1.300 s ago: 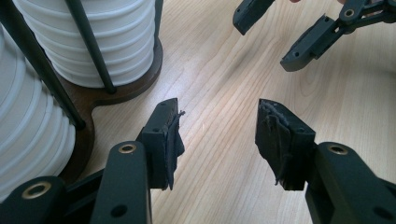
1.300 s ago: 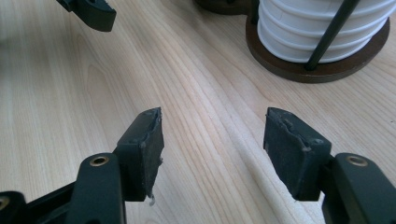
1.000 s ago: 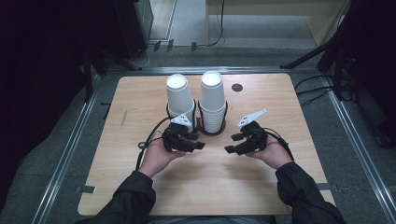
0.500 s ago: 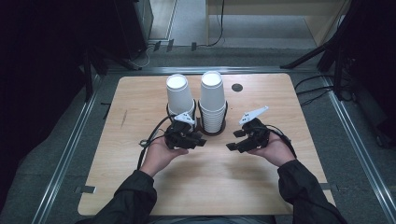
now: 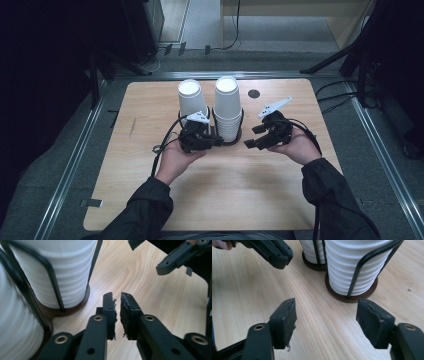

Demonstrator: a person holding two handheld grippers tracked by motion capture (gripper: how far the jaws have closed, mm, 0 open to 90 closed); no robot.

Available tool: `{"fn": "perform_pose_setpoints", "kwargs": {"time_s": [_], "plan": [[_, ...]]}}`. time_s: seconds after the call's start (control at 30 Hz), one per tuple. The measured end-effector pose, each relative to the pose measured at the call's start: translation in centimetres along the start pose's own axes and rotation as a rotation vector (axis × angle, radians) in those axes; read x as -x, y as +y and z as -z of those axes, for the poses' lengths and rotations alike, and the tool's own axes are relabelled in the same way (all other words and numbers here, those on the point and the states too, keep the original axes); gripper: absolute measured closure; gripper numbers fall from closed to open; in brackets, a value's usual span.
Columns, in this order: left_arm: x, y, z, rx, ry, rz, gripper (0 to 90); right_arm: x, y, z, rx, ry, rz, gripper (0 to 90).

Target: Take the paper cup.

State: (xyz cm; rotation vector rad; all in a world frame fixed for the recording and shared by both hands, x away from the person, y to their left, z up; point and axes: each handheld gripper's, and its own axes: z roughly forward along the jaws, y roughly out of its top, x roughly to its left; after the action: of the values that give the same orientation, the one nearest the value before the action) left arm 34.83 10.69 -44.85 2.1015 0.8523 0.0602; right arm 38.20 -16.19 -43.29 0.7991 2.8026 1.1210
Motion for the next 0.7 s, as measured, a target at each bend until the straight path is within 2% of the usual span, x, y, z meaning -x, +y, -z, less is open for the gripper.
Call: {"fn": "perform_pose_setpoints", "kwargs": {"time_s": [0.03,0.13,0.17,0.27,0.3,0.33,0.37,0.4,0.47,0.57,0.63,0.7], "plan": [[0.1,0.6,0.2,0.004,0.016,-0.007,85.7,0.1,0.6,0.4,-0.001,-0.001,0.010,31.5],[0.2,1.2,0.4,0.002,0.034,-0.006,88.2,0.2,1.3,1.0,0.005,-0.004,0.020,30.6],[0.2,1.8,0.5,0.003,0.058,-0.011,88.9,0.4,2.0,1.5,0.019,-0.003,0.027,30.0],[0.3,2.3,0.5,0.010,0.061,-0.012,89.7,0.6,2.7,2.0,0.030,-0.002,0.027,28.3],[0.6,2.9,0.4,0.014,0.086,-0.024,89.8,0.9,3.3,2.4,0.036,-0.010,0.024,26.3],[0.6,2.9,0.4,0.014,0.086,-0.024,89.8,0.9,3.3,2.4,0.036,-0.010,0.024,26.3],[0.7,3.2,0.2,0.012,0.115,-0.019,89.8,1.1,4.0,2.7,0.040,-0.015,0.025,25.1],[0.7,3.2,0.2,0.012,0.115,-0.019,89.8,1.1,4.0,2.7,0.040,-0.015,0.025,25.1],[0.8,3.4,-0.3,0.013,0.153,-0.006,89.8,1.3,4.7,2.9,0.050,-0.017,0.030,23.8],[0.9,3.4,-1.0,0.005,0.219,-0.016,89.7,1.5,6.2,3.1,0.069,-0.015,0.038,21.3],[0.8,3.4,-1.0,0.010,0.226,-0.011,89.7,1.5,6.5,3.2,0.073,-0.013,0.033,21.3],[0.5,3.2,-0.8,0.042,0.221,0.005,89.7,1.4,7.9,3.2,0.086,-0.017,0.050,18.2]]}}
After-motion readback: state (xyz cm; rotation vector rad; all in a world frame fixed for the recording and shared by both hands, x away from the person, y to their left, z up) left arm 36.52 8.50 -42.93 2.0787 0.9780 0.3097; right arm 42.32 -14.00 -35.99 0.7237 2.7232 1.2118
